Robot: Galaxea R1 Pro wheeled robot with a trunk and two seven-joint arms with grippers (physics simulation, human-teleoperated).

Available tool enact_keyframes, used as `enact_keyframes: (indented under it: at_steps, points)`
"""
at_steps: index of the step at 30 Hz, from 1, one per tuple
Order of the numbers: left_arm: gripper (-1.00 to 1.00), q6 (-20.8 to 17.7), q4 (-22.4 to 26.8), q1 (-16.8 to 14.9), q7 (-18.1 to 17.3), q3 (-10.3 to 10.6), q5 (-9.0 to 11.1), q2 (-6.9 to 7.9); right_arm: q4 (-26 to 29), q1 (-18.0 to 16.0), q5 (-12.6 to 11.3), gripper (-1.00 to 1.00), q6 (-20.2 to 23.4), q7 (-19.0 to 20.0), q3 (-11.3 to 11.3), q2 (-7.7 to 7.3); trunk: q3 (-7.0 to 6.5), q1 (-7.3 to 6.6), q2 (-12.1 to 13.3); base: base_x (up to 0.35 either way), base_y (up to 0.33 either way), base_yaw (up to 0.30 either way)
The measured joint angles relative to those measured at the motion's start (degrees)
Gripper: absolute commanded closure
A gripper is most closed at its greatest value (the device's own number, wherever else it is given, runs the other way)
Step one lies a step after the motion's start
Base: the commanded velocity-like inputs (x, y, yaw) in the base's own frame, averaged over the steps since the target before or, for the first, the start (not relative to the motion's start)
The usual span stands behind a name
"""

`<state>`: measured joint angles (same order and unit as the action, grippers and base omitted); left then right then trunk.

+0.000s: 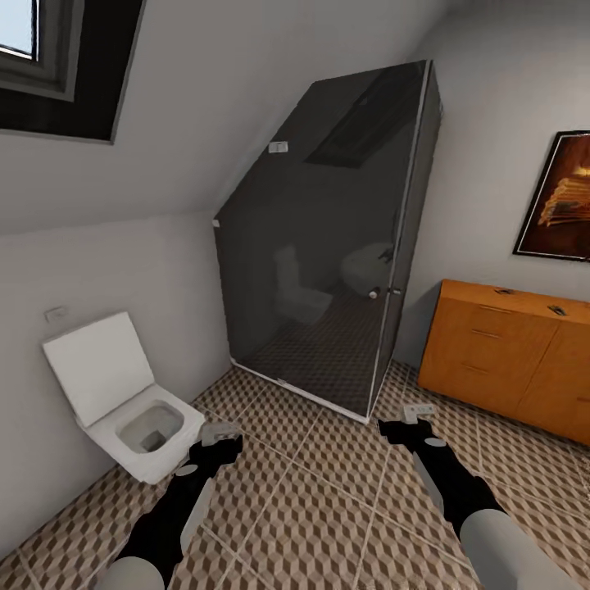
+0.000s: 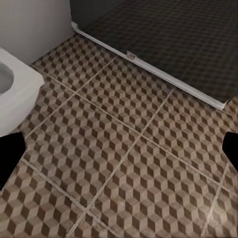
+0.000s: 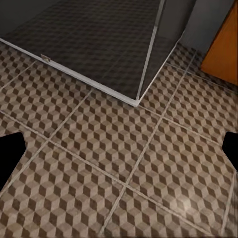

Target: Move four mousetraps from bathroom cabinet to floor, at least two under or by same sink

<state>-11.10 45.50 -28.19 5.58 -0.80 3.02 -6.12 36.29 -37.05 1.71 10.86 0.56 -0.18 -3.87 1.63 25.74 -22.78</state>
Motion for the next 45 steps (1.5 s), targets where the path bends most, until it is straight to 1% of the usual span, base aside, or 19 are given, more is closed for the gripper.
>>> enact_keyframes:
  at_steps: [45]
  points:
    - [-1.0, 0.04, 0.0, 0.0, -0.01, 0.06, 0.0, 0.0, 0.0, -0.01, 0.0, -1.0, -0.03, 0.0, -0.03, -0.05, 0.0, 0.0, 0.0, 0.0, 0.0, -0.277]
